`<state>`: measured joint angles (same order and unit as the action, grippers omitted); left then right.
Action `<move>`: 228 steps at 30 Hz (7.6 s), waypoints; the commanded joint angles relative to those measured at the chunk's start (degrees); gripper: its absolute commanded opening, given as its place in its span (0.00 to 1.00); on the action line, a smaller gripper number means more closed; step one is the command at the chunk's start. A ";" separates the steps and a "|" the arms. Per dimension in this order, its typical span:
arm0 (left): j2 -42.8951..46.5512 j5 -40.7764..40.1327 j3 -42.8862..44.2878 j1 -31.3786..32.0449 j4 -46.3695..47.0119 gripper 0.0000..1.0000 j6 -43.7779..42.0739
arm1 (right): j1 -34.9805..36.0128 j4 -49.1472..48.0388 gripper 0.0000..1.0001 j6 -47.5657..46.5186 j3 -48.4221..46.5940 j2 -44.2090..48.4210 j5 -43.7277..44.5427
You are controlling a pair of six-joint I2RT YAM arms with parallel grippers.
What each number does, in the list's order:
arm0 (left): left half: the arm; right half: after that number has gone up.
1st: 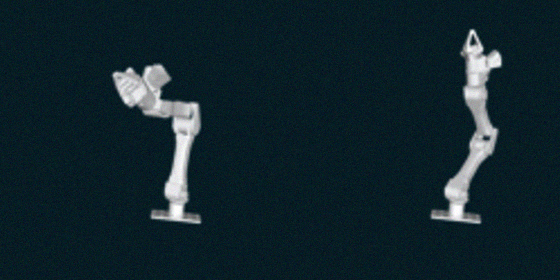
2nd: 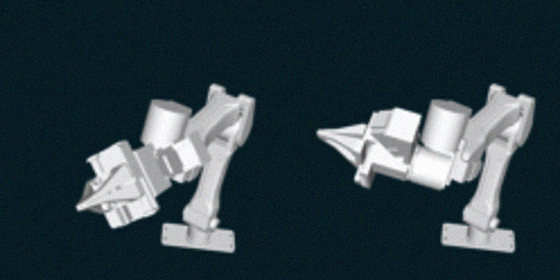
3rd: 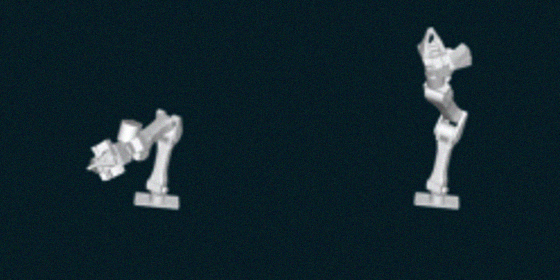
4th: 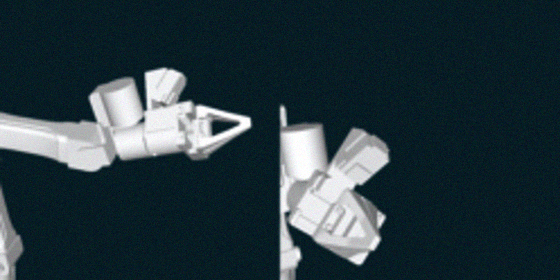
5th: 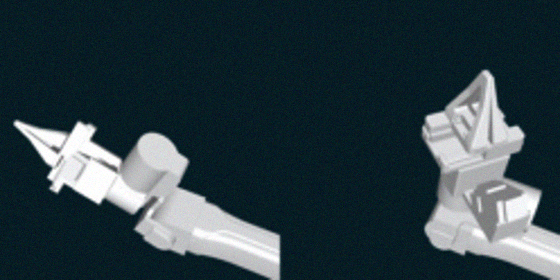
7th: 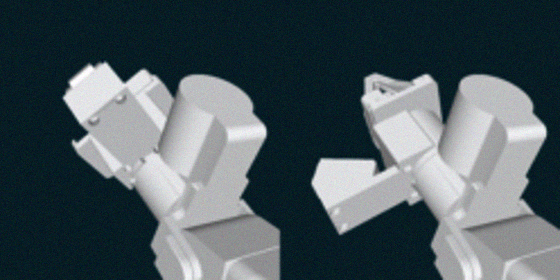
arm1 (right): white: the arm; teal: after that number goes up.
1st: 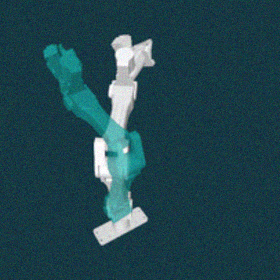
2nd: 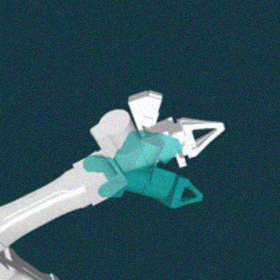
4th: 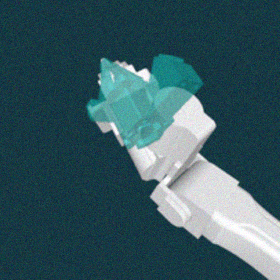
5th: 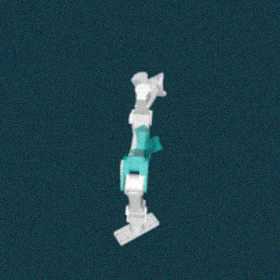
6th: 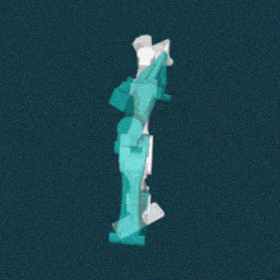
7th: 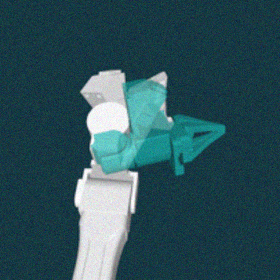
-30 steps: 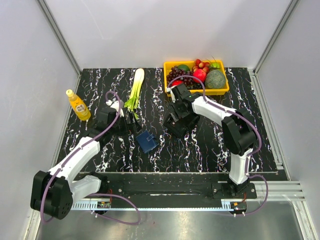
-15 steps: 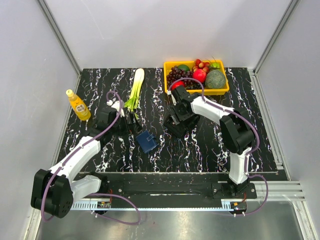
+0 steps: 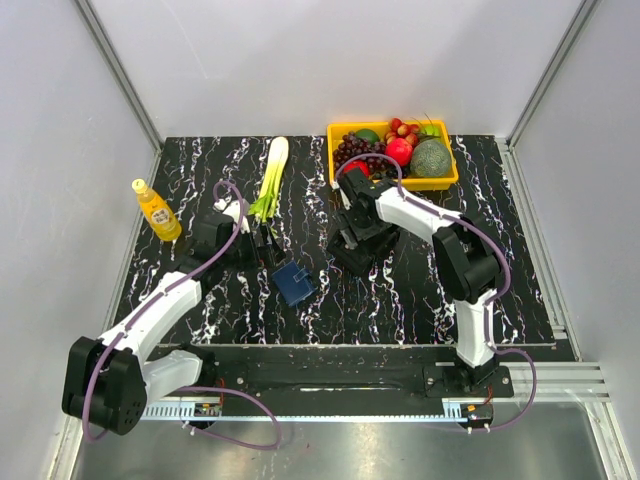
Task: Put the credit cards into the card holder
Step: Pick up the credit card from the storage box.
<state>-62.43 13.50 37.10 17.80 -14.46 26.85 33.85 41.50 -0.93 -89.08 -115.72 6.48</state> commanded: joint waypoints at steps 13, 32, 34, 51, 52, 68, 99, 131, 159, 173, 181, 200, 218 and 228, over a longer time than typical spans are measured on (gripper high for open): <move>-0.14 1.27 0.78 0.04 2.59 0.99 -0.13 | 3.86 5.00 0.67 4.62 -3.82 -3.28 8.55; -1.02 1.36 0.43 0.13 2.51 0.99 -0.22 | 3.95 2.80 0.01 3.13 -3.21 -1.70 3.63; -1.02 1.27 0.43 0.04 2.42 0.99 -0.31 | 3.86 1.49 0.00 2.95 -2.42 -0.48 3.36; 0.82 1.71 -1.15 0.13 2.51 0.99 -0.57 | -3.25 -12.65 0.45 -0.46 11.19 19.47 0.29; 0.74 1.71 -1.15 0.13 2.51 0.99 -0.57 | -4.39 -14.41 0.57 -2.30 12.42 20.87 -2.67; 0.38 1.88 -1.77 0.13 3.74 0.99 -0.22 | -9.06 -19.70 0.70 -11.20 14.90 13.94 -10.95; 1.35 1.36 -2.12 0.04 2.94 0.99 -0.75 | -10.20 -10.57 0.99 -10.49 9.90 8.76 -26.52; -23.69 -2.00 6.93 0.04 36.06 0.99 -1.36 | -2.20 -10.73 0.99 -12.61 8.91 7.70 -20.28; -20.80 0.21 7.72 1.88 28.08 0.99 -4.00 | -0.80 -14.77 1.00 -8.83 12.78 13.49 -13.10; 10.56 -12.25 -2.12 2.76 18.61 0.99 -1.02 | -3.26 -12.58 0.99 -11.82 10.94 10.69 -7.45; 19.28 -13.23 -3.79 2.76 12.44 0.99 -1.19 | 0.08 -11.70 0.97 -12.87 10.41 8.41 -4.90; 18.40 -12.88 -3.61 2.76 11.03 0.99 -0.75 | 1.05 -1.33 0.91 -12.96 6.11 1.55 -2.18; 16.82 -11.30 -3.88 2.76 12.17 0.99 -0.40 | 1.31 -3.88 0.13 -11.82 6.72 5.94 -0.51; 16.47 -11.12 -4.23 2.76 12.79 0.99 -0.13 | 1.22 -7.13 0.00 -11.99 8.57 11.48 -5.06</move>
<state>-45.56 1.65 33.17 20.47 -4.36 26.17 34.63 36.97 -13.10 -80.93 -109.27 4.84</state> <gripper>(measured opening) 0.988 0.009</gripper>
